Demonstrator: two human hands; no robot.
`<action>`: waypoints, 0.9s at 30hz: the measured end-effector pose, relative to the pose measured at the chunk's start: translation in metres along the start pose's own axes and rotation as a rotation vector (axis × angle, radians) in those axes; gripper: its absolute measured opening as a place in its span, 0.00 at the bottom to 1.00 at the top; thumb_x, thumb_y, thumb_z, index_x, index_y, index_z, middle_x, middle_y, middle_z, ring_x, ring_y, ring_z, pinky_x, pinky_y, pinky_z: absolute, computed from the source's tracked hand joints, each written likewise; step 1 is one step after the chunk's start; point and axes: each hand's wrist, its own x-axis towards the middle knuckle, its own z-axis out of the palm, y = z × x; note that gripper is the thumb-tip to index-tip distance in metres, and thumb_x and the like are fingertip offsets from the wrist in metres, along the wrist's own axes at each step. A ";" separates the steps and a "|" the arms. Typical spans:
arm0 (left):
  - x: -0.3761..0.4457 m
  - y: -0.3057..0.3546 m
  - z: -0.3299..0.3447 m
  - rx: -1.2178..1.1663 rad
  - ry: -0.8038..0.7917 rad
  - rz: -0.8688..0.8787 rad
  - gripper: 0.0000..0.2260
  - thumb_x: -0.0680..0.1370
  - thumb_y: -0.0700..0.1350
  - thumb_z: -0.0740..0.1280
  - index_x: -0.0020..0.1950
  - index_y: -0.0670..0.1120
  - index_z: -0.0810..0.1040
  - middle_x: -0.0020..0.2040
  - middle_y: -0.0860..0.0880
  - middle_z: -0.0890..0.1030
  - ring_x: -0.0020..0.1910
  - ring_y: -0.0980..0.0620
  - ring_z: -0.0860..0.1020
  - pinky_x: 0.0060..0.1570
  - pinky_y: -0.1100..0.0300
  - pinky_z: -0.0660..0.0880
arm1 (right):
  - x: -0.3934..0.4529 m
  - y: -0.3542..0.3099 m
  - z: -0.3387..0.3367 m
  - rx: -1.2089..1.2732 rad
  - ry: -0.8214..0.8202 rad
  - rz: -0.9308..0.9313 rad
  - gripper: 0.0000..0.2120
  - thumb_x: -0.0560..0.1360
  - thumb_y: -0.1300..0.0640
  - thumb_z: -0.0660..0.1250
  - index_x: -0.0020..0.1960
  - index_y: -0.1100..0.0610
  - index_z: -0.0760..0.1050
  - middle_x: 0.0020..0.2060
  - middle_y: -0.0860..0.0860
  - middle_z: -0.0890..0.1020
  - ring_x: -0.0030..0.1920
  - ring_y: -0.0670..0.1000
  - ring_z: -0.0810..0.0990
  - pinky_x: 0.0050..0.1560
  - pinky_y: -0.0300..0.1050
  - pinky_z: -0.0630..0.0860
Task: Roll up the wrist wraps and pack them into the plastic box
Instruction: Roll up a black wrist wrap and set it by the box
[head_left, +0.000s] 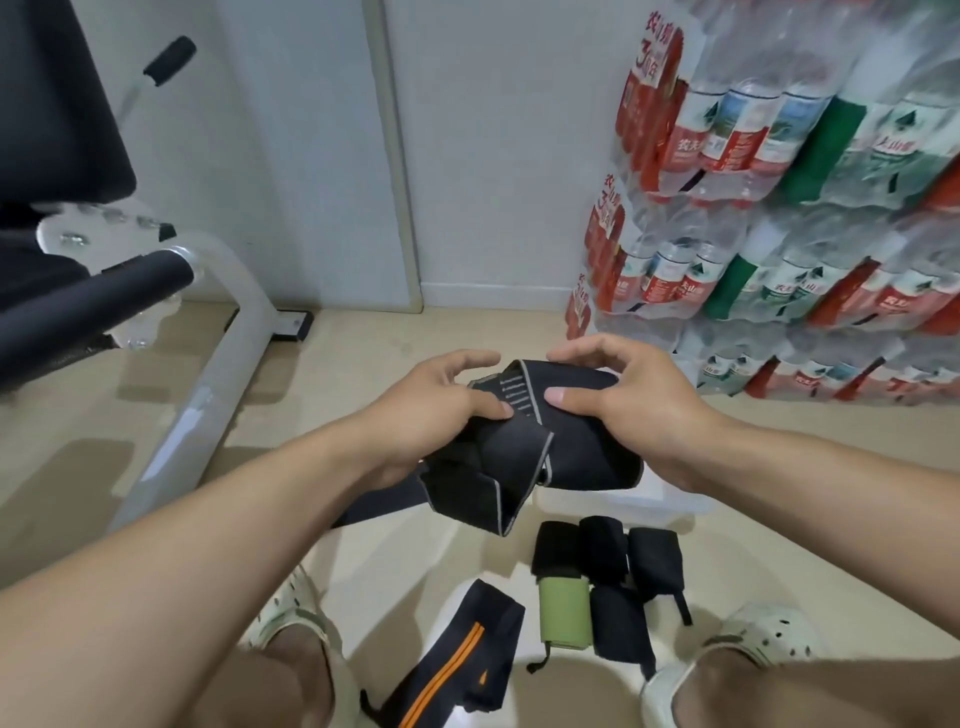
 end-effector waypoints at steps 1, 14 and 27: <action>0.001 0.000 0.000 -0.011 -0.012 -0.016 0.22 0.77 0.37 0.71 0.69 0.54 0.75 0.47 0.47 0.87 0.42 0.51 0.85 0.33 0.63 0.77 | 0.001 0.000 -0.001 0.004 0.018 -0.010 0.12 0.73 0.64 0.78 0.51 0.50 0.83 0.51 0.45 0.83 0.49 0.48 0.85 0.48 0.43 0.84; 0.008 -0.008 0.002 0.051 0.004 0.065 0.19 0.78 0.34 0.69 0.65 0.51 0.77 0.46 0.45 0.87 0.44 0.46 0.86 0.45 0.57 0.79 | 0.016 0.005 -0.013 0.070 0.091 0.047 0.12 0.72 0.65 0.78 0.49 0.51 0.83 0.50 0.49 0.85 0.46 0.47 0.83 0.46 0.40 0.81; 0.006 -0.003 0.001 -0.150 0.204 0.150 0.19 0.77 0.36 0.72 0.65 0.53 0.77 0.48 0.46 0.87 0.43 0.48 0.85 0.46 0.56 0.80 | 0.001 0.002 -0.014 -0.372 -0.297 -0.045 0.23 0.63 0.62 0.85 0.54 0.48 0.83 0.45 0.44 0.84 0.41 0.39 0.83 0.39 0.32 0.77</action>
